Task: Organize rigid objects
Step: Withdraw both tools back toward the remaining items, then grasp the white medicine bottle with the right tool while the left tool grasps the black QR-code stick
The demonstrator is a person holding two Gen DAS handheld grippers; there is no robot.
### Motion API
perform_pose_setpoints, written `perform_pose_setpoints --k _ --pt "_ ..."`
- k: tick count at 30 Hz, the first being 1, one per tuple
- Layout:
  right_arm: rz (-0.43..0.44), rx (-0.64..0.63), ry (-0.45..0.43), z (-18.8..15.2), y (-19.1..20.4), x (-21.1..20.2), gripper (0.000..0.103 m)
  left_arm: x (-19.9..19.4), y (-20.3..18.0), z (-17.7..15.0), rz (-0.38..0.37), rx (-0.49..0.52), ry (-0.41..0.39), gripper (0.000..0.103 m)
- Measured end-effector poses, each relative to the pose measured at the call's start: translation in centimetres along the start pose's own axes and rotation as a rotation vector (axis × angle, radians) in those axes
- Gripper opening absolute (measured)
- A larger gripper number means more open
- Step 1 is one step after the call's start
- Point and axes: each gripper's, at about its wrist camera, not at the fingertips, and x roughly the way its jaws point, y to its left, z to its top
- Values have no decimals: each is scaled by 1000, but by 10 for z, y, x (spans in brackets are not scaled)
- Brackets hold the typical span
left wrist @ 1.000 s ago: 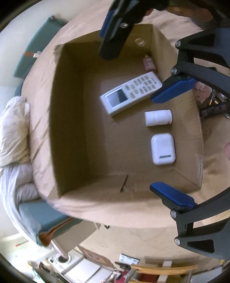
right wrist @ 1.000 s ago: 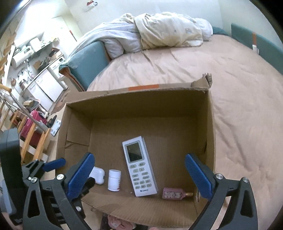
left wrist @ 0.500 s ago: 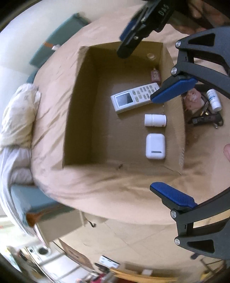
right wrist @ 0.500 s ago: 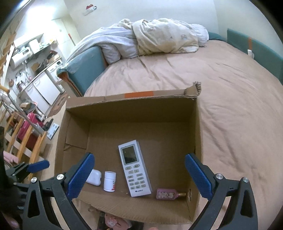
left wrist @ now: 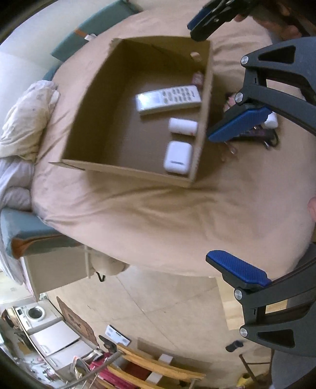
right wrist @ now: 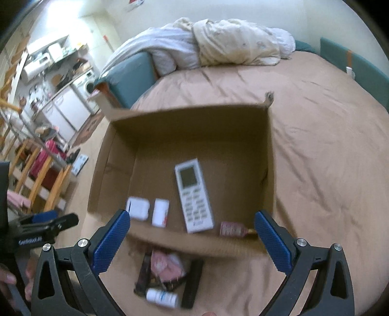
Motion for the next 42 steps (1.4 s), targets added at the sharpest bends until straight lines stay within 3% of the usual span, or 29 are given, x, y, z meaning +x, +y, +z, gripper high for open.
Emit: perform_pose_setpoints --k 6,16,19,23,24,25,26,28,37,38,42 --pt "-24 -40 45 -19 8 -1 103 14 4 -11 -6 3 32 89" --pt "31 129 170 -40 -13 13 103 28 6 -11 13 -13 74 89" --pt "47 119 243 -47 -9 28 103 31 4 -12 21 -4 94 89" --pt "102 139 405 -71 2 54 103 35 5 -11 17 -12 123 89" --pt "145 174 443 -80 4 58 96 35 5 -11 19 -11 125 89" --pt "196 203 480 -88 6 62 76 36 4 -11 20 -9 128 89" --pt "216 214 509 -96 10 65 64 35 4 -11 17 -8 130 89" --pt "190 199 519 -105 16 67 58 35 3 -11 5 -8 134 89" --pt "116 142 554 -120 40 88 57 32 -7 -14 -6 34 124 89" --pt "109 137 550 -121 42 90 51 33 -7 -14 -1 36 124 89" --pt "67 93 534 -120 48 86 49 39 -6 -14 -2 40 154 89"
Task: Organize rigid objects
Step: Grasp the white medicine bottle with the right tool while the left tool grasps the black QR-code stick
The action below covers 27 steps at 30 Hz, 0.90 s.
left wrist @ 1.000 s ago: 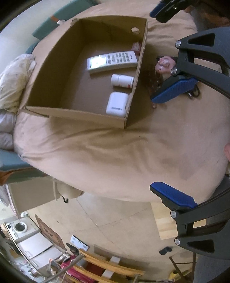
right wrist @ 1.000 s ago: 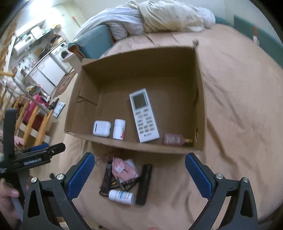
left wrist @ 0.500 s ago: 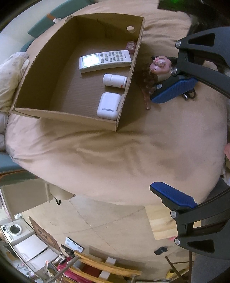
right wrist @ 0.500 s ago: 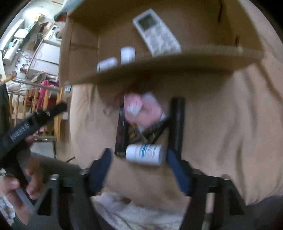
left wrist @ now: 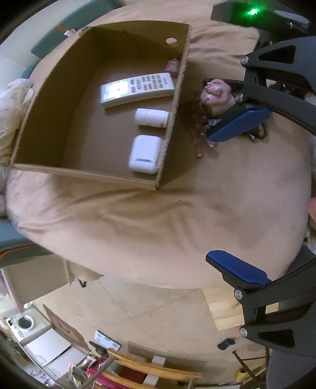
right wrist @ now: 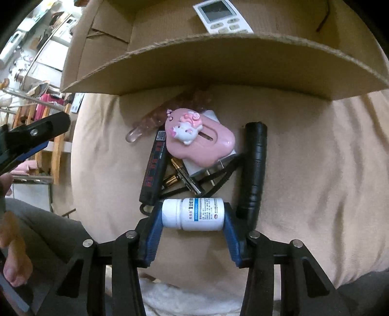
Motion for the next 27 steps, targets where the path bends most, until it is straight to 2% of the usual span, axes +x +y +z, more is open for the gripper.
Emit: perform_pose_setpoints --k 3,6,9,12,14,17,19,20,21,23,24,27 --pt "15 -5 4 -3 -1 -13 49 6 -5 -2 -14 25 34 89" --pt "22 -33 -30 -5 -1 -36 49 12 -15 -5 -32 62 56 88" --pt "39 -47 -87 -1 -8 -63 49 20 -28 -11 -55 111 83 83" --pt "21 -53 -139 6 -23 -84 49 32 -43 -16 -90 161 133 77" --pt "58 -3 -132 8 -38 -83 49 43 -56 -18 -125 194 176 70" --pt "117 81 -96 11 -57 -71 49 54 -67 -17 -121 212 199 66" --pt "124 74 -110 12 -54 -70 49 61 -69 -16 -128 198 221 56" --pt "124 68 -119 14 -51 -71 49 65 -70 -16 -137 198 237 40" --pt "128 67 -126 14 -52 -72 49 68 -72 -15 -147 201 251 29" --pt "135 76 -127 14 -52 -71 49 71 -73 -16 -163 209 265 26" --pt "135 81 -127 14 -52 -70 49 70 -72 -16 -165 213 261 17" --pt "137 86 -132 17 -54 -71 49 66 -66 -17 -182 204 256 18"
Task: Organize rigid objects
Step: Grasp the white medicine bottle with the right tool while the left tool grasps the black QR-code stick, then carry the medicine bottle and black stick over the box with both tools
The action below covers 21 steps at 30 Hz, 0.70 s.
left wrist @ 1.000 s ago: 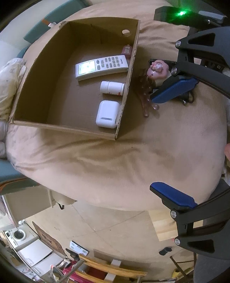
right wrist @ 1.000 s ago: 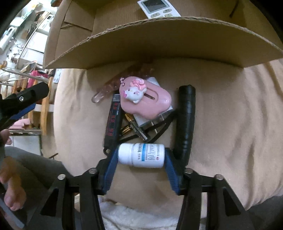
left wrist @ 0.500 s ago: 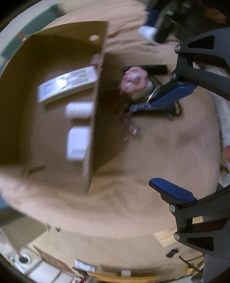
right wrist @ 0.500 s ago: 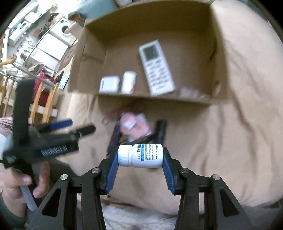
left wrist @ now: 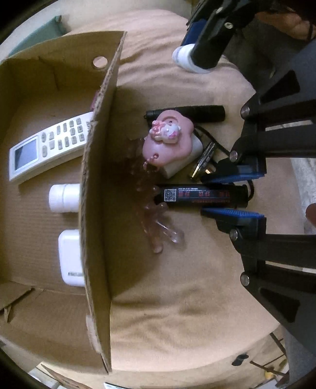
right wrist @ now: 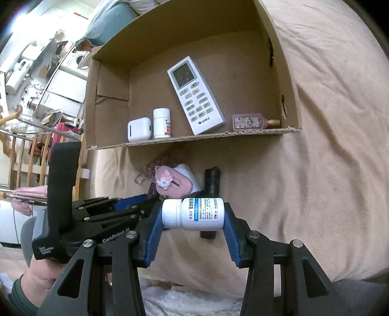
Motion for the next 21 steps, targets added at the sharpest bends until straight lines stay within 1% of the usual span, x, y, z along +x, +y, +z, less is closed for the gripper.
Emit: perform_pose_setpoints --k 2,5,7,11,13,17,19,21 --pt "-1 -4 -8 1 -1 -4 49 -5 10 -5 -13 -10 5 18" --pt "0 0 -12 -1 -6 -9 49 -8 31 -19 12 -24 17 18" --pt "11 9 -13 -1 -6 -10 49 -7 48 -25 22 -54 30 18" --pt "7 -3 -15 1 -2 -9 49 -6 67 -28 42 -91 29 18" --pt "-2 -11 -14 0 0 -8 49 -5 67 -24 67 -80 24 18" --pt "-21 -13 -11 0 0 -6 49 -3 50 -7 157 -24 -10 18" --pt "-35 -14 -6 0 -2 -4 49 0 47 -2 175 -20 -15 18" --pt "-46 -17 -1 0 -2 -2 49 3 45 5 175 -31 -8 18"
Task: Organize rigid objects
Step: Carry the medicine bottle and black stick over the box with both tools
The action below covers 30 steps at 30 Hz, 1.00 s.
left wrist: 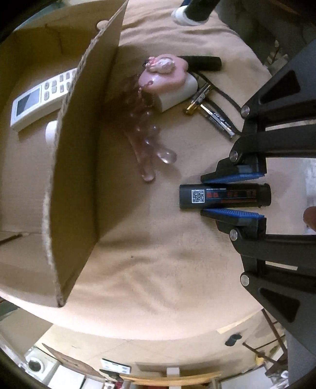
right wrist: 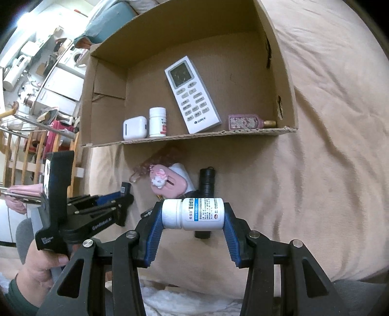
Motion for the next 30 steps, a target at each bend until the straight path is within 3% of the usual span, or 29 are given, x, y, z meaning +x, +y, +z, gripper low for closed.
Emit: perform_pose_setpoints --k 4,8,15,22,30 --pt "-17 -18 -9 -1 3 -1 49 0 10 6 1 -2 -3 18" --pt "-26 -31 -17 -2 5 -3 49 3 -8 -19 6 -6 -11 18" --pt "-44 -56 -15 -4 10 -3 49 -4 -1 -31 27 -32 -21 18" --pt "-38 -65 -26 -7 11 -8 49 -12 4 -36 102 -31 -48 18" --pt "15 -42 -54 -5 8 -17 49 -45 10 -33 58 -84 -112 18"
